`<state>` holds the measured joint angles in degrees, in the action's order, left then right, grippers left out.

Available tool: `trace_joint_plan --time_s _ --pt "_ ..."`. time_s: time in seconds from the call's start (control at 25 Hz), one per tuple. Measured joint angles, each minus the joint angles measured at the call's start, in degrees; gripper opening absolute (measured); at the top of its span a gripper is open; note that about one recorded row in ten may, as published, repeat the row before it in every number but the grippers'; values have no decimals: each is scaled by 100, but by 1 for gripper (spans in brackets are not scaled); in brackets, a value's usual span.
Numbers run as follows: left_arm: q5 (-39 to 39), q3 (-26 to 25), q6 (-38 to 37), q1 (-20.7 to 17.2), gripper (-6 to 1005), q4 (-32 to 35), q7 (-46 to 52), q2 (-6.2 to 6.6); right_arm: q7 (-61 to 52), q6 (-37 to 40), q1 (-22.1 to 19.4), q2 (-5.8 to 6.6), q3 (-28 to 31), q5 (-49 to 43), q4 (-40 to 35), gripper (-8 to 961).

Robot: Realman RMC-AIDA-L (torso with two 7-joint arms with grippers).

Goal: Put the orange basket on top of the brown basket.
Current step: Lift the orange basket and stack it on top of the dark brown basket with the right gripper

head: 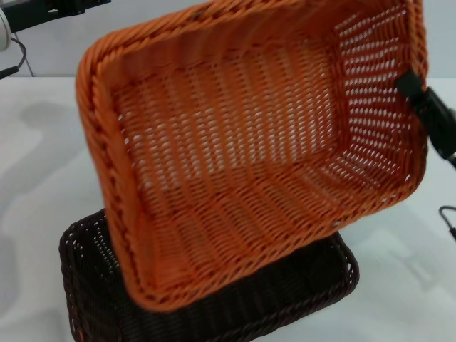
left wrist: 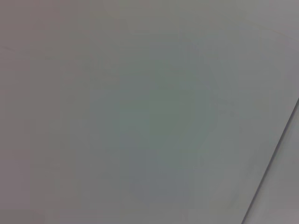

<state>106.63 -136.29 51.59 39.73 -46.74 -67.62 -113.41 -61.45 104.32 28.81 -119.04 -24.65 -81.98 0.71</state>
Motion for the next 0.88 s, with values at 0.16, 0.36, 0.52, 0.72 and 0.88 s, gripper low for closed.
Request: trace_joint_plan --time_s 0.16,0.36,0.52,0.72,0.88 --pt "11 2 -26 31 847 56 -37 25 187 72 -47 -13 -173 -3 333 159" --pt "17 -1 -72 81 847 111 -80 30 380 49 -77 -29 -417 -97 669 187" --pt "20 -2 -81 122 847 147 -104 30 446 -56 -124 -31 -457 -163 791 210" --pt "25 -4 -129 173 847 208 -149 20 537 -257 -263 -35 -460 -179 878 239" --pt "21 -3 -175 195 847 221 -149 3 493 -557 -219 -8 -513 -379 873 261"
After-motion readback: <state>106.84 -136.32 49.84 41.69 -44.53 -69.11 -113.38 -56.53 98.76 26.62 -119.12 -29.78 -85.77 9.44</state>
